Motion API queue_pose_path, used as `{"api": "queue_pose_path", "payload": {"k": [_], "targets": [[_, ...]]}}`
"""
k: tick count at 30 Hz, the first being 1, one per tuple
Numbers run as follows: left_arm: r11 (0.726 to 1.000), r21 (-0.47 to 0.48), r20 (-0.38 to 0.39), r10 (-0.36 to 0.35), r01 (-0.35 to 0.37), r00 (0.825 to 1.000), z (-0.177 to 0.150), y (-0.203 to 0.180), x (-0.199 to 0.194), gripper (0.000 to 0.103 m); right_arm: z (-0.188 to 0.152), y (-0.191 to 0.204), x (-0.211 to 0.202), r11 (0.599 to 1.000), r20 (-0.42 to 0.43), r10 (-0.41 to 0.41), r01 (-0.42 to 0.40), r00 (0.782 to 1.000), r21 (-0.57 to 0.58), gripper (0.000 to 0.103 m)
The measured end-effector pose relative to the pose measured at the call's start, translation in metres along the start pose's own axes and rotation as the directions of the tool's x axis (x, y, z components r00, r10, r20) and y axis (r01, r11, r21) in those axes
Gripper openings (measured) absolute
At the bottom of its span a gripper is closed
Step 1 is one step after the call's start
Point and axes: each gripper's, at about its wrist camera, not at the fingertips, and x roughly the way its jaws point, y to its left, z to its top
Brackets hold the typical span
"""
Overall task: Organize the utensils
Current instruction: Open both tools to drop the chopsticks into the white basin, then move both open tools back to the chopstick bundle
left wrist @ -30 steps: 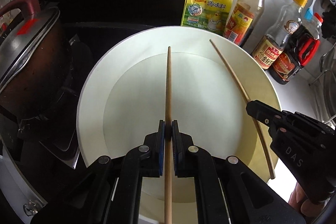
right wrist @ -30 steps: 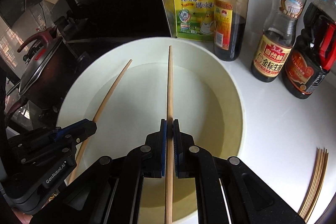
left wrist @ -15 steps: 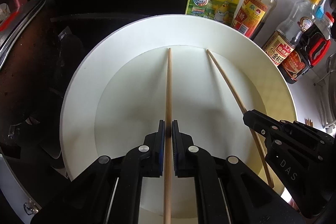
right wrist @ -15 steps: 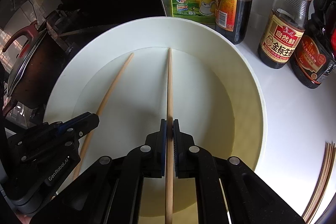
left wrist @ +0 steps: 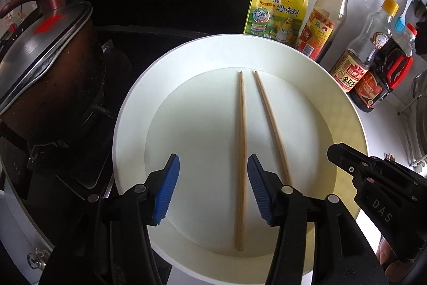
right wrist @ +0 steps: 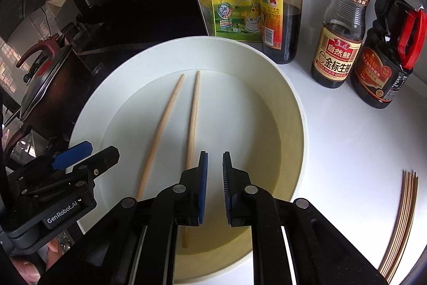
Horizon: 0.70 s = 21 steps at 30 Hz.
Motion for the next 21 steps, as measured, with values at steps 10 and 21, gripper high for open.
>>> {"api": "queue_pose_path", "payload": {"k": [10,21], "targets": [[1.000,-0.003,0.019,-0.003,0.004,1.000,-0.021,-0.009,-0.030,0.074,-0.026,-0.004,-0.038,1.000,0.030,-0.014,0.014,0.999,-0.011,0.028],[0.999,0.026,0.058,-0.025,0.024,0.998,-0.040,-0.043,-0.063,0.081,-0.061,-0.032,-0.087,0.999,0.052,-0.046,0.045,0.998,0.015,0.041]]}}
